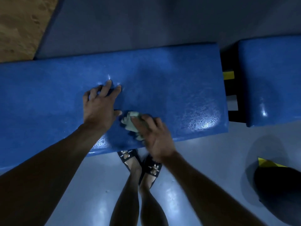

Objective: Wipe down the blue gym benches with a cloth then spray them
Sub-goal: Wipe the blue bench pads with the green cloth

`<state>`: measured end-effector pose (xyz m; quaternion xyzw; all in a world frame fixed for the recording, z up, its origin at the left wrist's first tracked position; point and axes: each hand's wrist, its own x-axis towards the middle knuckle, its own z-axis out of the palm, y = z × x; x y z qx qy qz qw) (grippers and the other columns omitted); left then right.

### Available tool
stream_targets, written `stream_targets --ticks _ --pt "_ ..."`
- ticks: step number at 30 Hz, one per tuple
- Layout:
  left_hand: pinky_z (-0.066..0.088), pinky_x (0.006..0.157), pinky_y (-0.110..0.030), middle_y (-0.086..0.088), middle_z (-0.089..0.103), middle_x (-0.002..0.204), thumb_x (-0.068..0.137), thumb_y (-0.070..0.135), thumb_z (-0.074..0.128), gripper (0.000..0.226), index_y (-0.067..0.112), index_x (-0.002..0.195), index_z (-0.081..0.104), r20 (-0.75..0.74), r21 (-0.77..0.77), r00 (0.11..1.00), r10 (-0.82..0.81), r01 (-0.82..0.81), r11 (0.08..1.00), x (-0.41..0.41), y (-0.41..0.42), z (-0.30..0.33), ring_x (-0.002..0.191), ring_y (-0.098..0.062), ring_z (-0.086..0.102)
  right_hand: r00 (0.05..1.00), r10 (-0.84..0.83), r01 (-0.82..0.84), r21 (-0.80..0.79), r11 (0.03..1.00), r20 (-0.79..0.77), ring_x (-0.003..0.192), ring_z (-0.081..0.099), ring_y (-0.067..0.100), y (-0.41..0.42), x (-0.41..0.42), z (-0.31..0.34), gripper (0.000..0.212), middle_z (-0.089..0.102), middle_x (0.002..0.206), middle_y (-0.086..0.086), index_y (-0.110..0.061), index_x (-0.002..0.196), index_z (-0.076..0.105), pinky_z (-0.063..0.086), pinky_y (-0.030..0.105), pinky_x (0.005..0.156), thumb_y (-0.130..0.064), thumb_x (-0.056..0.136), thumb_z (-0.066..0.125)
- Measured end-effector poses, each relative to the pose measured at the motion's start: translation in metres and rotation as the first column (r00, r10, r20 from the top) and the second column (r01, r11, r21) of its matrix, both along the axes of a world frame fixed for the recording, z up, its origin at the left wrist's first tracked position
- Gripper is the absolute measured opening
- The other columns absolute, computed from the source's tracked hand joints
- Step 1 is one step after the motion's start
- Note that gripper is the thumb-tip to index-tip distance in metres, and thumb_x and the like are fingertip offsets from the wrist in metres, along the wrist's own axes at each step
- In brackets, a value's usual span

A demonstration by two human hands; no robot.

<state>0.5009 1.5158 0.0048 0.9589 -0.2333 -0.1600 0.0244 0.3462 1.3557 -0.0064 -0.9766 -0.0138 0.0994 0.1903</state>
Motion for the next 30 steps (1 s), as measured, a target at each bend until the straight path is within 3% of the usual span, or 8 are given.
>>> stream_targets --ticks 3,6,10,12,17,23,27,30 --pt "0.025 0.111 -0.049 0.004 0.029 0.157 0.078 0.045 0.075 0.079 0.035 0.146 0.036 -0.007 0.014 1.000 -0.006 0.006 1.000 -0.003 0.001 0.004 0.136 -0.032 0.033 0.999 0.030 -0.026 -0.084 0.996 0.045 0.101 0.049 0.033 -0.085 -0.023 -0.006 0.057 0.050 0.138 0.009 -0.023 0.146 0.046 0.048 0.042 0.084 -0.029 0.090 0.044" --pt "0.028 0.110 -0.051 0.003 0.036 0.152 0.079 0.041 0.074 0.072 0.033 0.143 0.041 0.015 -0.032 1.000 -0.019 0.019 0.999 -0.015 0.009 0.011 0.130 -0.033 0.039 0.954 -0.297 0.299 -0.129 0.945 0.035 0.105 0.040 0.033 -0.155 -0.051 0.005 0.064 0.043 0.137 0.012 -0.023 0.147 0.043 0.050 0.049 0.083 -0.021 0.084 0.040" --pt "0.029 0.109 -0.052 0.001 0.036 0.153 0.082 0.040 0.071 0.069 0.031 0.144 0.042 0.024 -0.056 1.000 -0.018 0.020 0.998 -0.040 0.024 0.016 0.130 -0.034 0.038 0.651 -0.757 0.755 -0.142 0.640 0.051 0.113 0.038 0.038 -0.138 -0.056 -0.003 0.078 0.032 0.143 0.011 -0.030 0.150 0.036 0.046 0.051 0.093 -0.003 0.077 0.046" --pt "0.028 0.109 -0.052 0.001 0.035 0.154 0.083 0.040 0.071 0.068 0.032 0.144 0.042 0.012 -0.042 1.000 -0.006 0.007 0.999 -0.051 0.027 0.017 0.131 -0.034 0.038 0.555 -0.830 0.832 -0.046 0.553 0.062 0.111 0.040 0.041 -0.087 -0.048 -0.013 0.084 0.034 0.144 0.018 -0.023 0.152 0.035 0.038 0.044 0.098 -0.003 0.071 0.047" --pt "0.031 0.107 -0.052 0.000 0.038 0.152 0.081 0.040 0.073 0.069 0.032 0.143 0.043 -0.014 0.016 1.000 0.009 -0.009 1.000 -0.074 0.034 0.015 0.128 -0.035 0.041 0.921 -0.390 0.385 0.110 0.916 0.024 0.105 0.043 0.029 0.040 -0.059 -0.007 0.069 0.042 0.142 0.014 -0.018 0.150 0.037 0.046 0.038 0.086 -0.009 0.082 0.043" --pt "0.026 0.112 -0.047 0.003 0.029 0.159 0.087 0.040 0.066 0.066 0.035 0.147 0.038 -0.047 0.084 0.997 0.054 -0.050 0.995 -0.081 0.031 0.012 0.134 -0.033 0.038 0.990 0.126 -0.128 0.028 0.991 0.070 0.105 0.050 0.034 -0.052 -0.073 -0.013 0.066 0.044 0.140 0.008 -0.020 0.149 0.040 0.051 0.043 0.084 -0.014 0.084 0.043" --pt "0.025 0.113 -0.046 0.002 0.031 0.158 0.086 0.038 0.068 0.065 0.033 0.144 0.041 -0.054 0.113 0.996 0.078 -0.071 0.991 -0.081 0.025 0.012 0.135 -0.033 0.039 0.958 -0.283 0.286 -0.056 0.957 0.053 0.109 0.041 0.040 -0.153 -0.097 -0.013 0.093 0.033 0.143 0.012 -0.023 0.153 0.031 0.049 0.052 0.087 0.004 0.069 0.061" --pt "0.025 0.112 -0.046 0.000 0.034 0.157 0.083 0.034 0.071 0.066 0.032 0.143 0.044 -0.041 0.120 0.995 0.091 -0.086 0.989 -0.082 0.020 0.012 0.133 -0.035 0.041 0.686 -0.725 0.727 -0.059 0.684 0.062 0.115 0.035 0.039 -0.154 -0.092 -0.015 0.092 0.027 0.145 0.013 -0.028 0.155 0.024 0.049 0.054 0.090 0.008 0.076 0.054"
